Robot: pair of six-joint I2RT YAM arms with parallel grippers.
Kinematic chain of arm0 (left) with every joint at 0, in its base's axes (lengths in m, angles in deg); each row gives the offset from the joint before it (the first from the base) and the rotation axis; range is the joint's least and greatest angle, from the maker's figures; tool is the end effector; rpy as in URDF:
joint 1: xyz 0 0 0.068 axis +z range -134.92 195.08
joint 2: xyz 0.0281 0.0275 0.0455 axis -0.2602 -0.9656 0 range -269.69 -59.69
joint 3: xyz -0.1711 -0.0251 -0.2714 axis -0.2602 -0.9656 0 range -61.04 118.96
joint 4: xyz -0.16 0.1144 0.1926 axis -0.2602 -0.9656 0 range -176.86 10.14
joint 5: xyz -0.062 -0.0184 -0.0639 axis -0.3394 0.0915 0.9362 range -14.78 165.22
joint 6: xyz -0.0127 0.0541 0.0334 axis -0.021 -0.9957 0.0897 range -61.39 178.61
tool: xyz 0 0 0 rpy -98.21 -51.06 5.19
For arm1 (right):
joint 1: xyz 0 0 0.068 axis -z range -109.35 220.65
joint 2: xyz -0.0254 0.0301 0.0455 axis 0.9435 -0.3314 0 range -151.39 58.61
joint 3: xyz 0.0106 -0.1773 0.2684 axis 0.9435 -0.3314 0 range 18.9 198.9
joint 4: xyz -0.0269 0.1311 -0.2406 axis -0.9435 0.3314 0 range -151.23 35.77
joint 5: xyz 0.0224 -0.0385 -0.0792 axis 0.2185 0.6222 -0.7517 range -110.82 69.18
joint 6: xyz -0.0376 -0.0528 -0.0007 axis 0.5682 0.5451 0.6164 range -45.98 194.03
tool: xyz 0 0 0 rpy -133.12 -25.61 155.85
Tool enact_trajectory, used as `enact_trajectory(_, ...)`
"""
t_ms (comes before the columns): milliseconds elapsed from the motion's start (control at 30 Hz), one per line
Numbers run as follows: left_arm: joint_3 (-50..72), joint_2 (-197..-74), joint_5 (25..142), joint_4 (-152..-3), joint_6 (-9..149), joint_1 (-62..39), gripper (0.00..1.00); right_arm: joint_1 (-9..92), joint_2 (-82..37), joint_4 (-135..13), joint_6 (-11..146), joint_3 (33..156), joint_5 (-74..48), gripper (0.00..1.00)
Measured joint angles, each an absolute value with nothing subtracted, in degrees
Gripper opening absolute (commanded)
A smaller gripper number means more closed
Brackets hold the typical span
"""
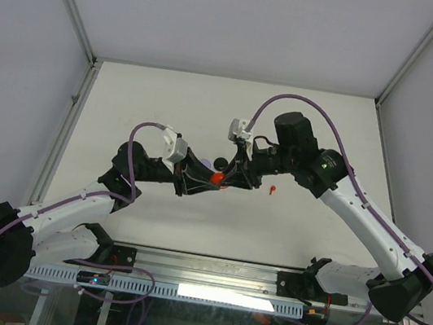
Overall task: Insert the wireless bluetooth earbuds into the charging case
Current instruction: Pick up the charging case at the center of the board.
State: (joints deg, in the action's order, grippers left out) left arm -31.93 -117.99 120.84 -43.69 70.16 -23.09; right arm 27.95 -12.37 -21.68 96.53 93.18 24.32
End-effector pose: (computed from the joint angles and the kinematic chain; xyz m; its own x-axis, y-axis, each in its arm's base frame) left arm 0.1501 -0.1640 0.3199 -0.1048 -0.0957 -0.9899 0.9890 0.0943 -0.1138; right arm 0.1680 0.2039 0.4207 -0.0576 -0.4205 -0.9055 -0.9964 -0.0326 0.0786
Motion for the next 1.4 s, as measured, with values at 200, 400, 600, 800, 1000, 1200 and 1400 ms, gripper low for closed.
enact_trajectory(200,-32.9,-117.9,121.0,-41.4,69.6,-23.1,0.00,27.5,-11.5,-22.2,96.5,92.6,22.8,0.37)
enact_trajectory(400,-36.6,-115.1,121.2,-39.7,67.9,-23.0,0.00,27.4,-8.5,-23.1,96.4,91.2,18.8,0.44)
enact_trajectory(600,-38.3,-114.2,122.2,-36.9,67.4,-23.1,0.00,27.6,-7.9,-24.8,96.4,91.2,16.9,0.50)
enact_trajectory(800,-38.5,-114.2,120.4,-35.3,67.9,-23.1,0.00,27.6,-8.1,-25.6,96.0,91.1,18.3,0.65)
enact_trajectory(1000,-38.5,-114.6,117.3,-33.8,69.0,-23.1,0.00,27.6,-8.1,-28.0,95.1,88.8,19.6,0.70)
enact_trajectory(1200,-38.6,-115.3,117.3,-31.3,70.9,-23.1,0.00,27.6,-8.2,-30.4,93.8,87.2,20.1,0.70)
enact_trajectory(1400,-38.9,-115.9,117.8,-30.4,71.3,-23.1,0.00,27.6,-8.5,-32.3,92.9,87.0,20.0,0.70)
